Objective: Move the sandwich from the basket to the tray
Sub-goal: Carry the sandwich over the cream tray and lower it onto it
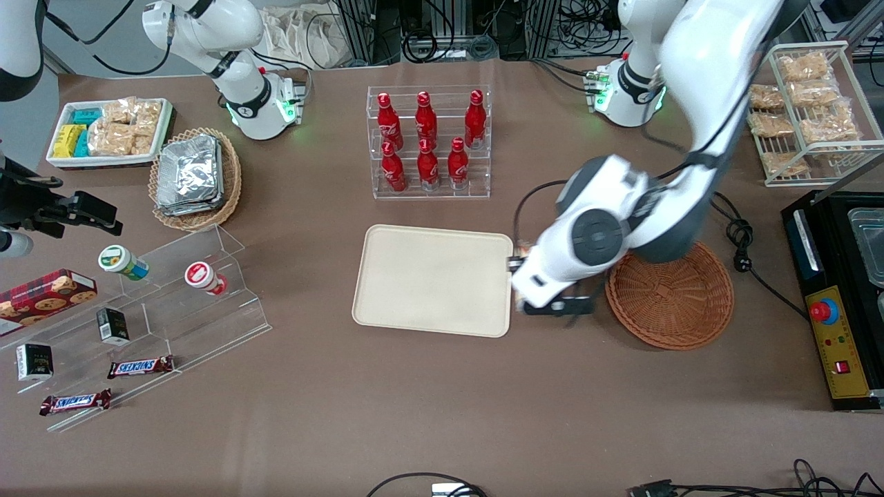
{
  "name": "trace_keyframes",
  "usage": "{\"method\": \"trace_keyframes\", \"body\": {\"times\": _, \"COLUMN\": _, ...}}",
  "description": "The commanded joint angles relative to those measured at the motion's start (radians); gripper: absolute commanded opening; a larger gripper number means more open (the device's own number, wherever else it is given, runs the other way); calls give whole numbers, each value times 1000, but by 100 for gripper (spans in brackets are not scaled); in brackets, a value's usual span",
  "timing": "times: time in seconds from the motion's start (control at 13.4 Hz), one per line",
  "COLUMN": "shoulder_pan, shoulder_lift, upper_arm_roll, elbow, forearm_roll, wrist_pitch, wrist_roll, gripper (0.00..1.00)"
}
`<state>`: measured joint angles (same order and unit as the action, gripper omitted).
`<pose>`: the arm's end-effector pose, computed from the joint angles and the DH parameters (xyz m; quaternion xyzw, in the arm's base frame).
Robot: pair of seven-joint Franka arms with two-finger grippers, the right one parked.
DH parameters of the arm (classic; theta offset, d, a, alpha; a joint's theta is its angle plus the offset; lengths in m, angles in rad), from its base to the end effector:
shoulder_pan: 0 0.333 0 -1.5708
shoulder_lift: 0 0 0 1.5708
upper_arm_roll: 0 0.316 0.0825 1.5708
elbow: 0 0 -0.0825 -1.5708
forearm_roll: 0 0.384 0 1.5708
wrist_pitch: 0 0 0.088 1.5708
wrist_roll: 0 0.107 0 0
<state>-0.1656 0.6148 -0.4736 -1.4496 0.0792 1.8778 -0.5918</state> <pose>0.5925 -0.3610 0.3481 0.9933 -0.0084 -0.1057 0.0455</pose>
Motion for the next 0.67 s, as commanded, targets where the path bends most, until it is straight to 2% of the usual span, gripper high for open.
{"method": "trace_keyframes", "body": {"times": 0.0, "shoulder_pan": -28, "shoulder_lift": 126, "upper_arm_roll": 0, "elbow": 48, "forearm_roll": 23, "wrist_pitch": 116, "wrist_roll": 24, "gripper": 0}}
{"method": "trace_keyframes", "body": {"times": 0.3, "shoulder_pan": -45, "shoulder_lift": 187, "upper_arm_roll": 0, "elbow": 38, "forearm_roll": 30, "wrist_pitch": 179, "wrist_roll": 23, "gripper": 0}}
{"method": "trace_keyframes", "body": {"times": 0.37, "shoulder_pan": -45, "shoulder_lift": 194, "upper_arm_roll": 1, "elbow": 31, "forearm_roll": 31, "wrist_pitch": 179, "wrist_roll": 20, "gripper": 10}}
{"method": "trace_keyframes", "body": {"times": 0.45, "shoulder_pan": -45, "shoulder_lift": 192, "upper_arm_roll": 1, "elbow": 17, "forearm_roll": 33, "wrist_pitch": 179, "wrist_roll": 17, "gripper": 35}}
{"method": "trace_keyframes", "body": {"times": 0.52, "shoulder_pan": -43, "shoulder_lift": 188, "upper_arm_roll": 1, "elbow": 6, "forearm_roll": 33, "wrist_pitch": 176, "wrist_roll": 9, "gripper": 99}}
{"method": "trace_keyframes", "body": {"times": 0.6, "shoulder_pan": -40, "shoulder_lift": 181, "upper_arm_roll": 3, "elbow": 5, "forearm_roll": 33, "wrist_pitch": 164, "wrist_roll": 9, "gripper": 100}}
